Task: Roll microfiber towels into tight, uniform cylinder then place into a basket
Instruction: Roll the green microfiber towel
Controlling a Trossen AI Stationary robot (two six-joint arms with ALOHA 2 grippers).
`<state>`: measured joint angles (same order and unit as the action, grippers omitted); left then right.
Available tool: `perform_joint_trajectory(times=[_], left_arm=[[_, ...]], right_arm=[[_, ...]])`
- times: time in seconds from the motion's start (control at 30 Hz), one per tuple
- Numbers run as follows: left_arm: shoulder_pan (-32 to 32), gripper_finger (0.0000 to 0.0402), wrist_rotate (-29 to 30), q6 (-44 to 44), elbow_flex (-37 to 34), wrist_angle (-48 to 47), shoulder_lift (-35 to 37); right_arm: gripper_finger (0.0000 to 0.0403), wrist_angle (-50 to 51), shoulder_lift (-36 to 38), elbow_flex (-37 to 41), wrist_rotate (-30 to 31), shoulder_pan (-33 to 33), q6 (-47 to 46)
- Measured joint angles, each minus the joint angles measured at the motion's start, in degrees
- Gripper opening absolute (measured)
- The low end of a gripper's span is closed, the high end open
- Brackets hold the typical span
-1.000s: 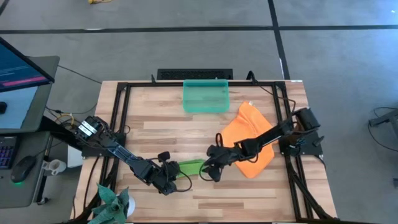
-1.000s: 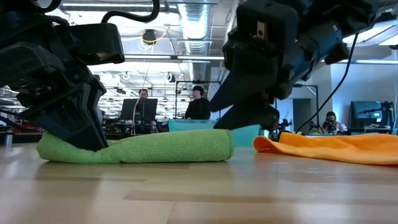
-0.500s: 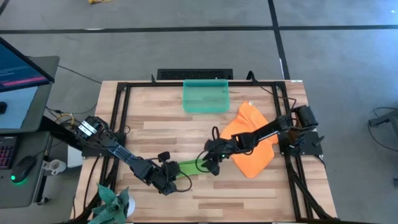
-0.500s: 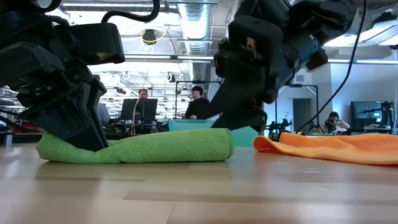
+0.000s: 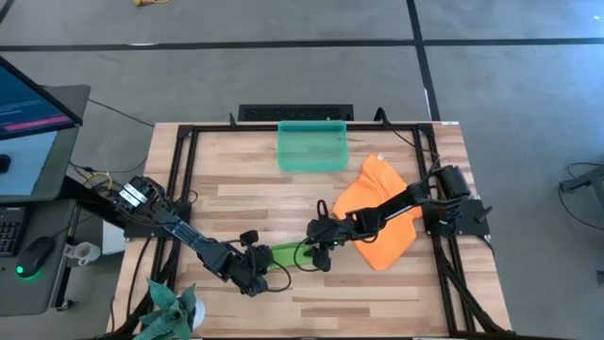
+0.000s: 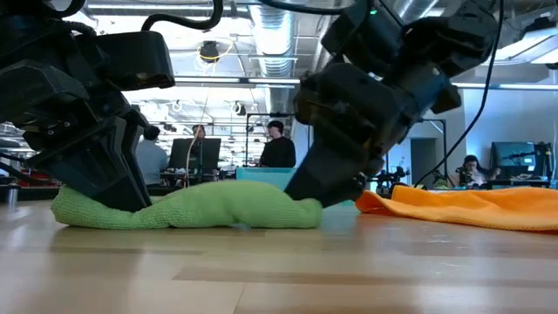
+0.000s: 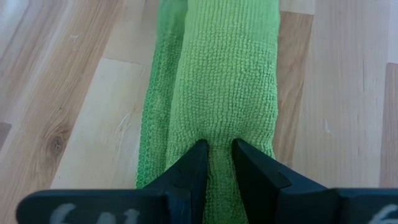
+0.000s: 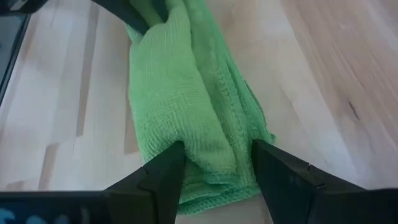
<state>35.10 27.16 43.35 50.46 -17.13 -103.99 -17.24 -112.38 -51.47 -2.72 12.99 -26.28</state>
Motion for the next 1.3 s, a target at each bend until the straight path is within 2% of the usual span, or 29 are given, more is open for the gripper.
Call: perform_joint_trajectory(times=[0.17, 0.27, 0.57, 0.67, 0.87, 1.0, 1.13, 1.3], left_arm=[[0.0, 0.0075, 0.1, 0.0, 0.0, -0.1, 0.0], [0.0, 0.0075, 0.1, 0.0, 0.0, -0.3, 0.0], [0.0, 0.0075, 0.1, 0.8, 0.0, -0.4, 0.0], [-0.1, 0.0075, 0.1, 1.9, 0.0, -0.4, 0.0], [-0.7, 0.0099, -0.4, 3.9, 0.1, -0.3, 0.0], [-1.1, 0.0134, -1.8, 4.5, 1.2, -1.8, 0.1], [-1.6, 0.0162, -4.7, 2.9, 5.0, -10.1, 1.2], [-2.5, 0.0166, -7.4, -1.0, 9.7, -23.8, 6.5]], right_arm=[[0.0208, 0.8, -1.8, -1.4, -0.4, 0.0, -0.3], [0.0186, 2.3, -1.9, -1.9, -0.7, 0.1, -0.6], [0.0043, 3.7, -2.0, -2.0, -1.7, 0.3, -3.9], [0.0013, 3.7, -1.9, -2.0, -2.6, 0.3, -3.8], [0.0032, 3.7, -1.9, -2.0, -2.8, 0.3, -3.8], [0.0020, 3.7, -1.9, -1.9, -2.8, 0.3, -3.8], [0.0010, 3.7, -1.9, -1.9, -3.0, 0.3, -3.7], [0.0029, 3.6, -1.9, -1.9, -3.2, 0.5, -3.7]])
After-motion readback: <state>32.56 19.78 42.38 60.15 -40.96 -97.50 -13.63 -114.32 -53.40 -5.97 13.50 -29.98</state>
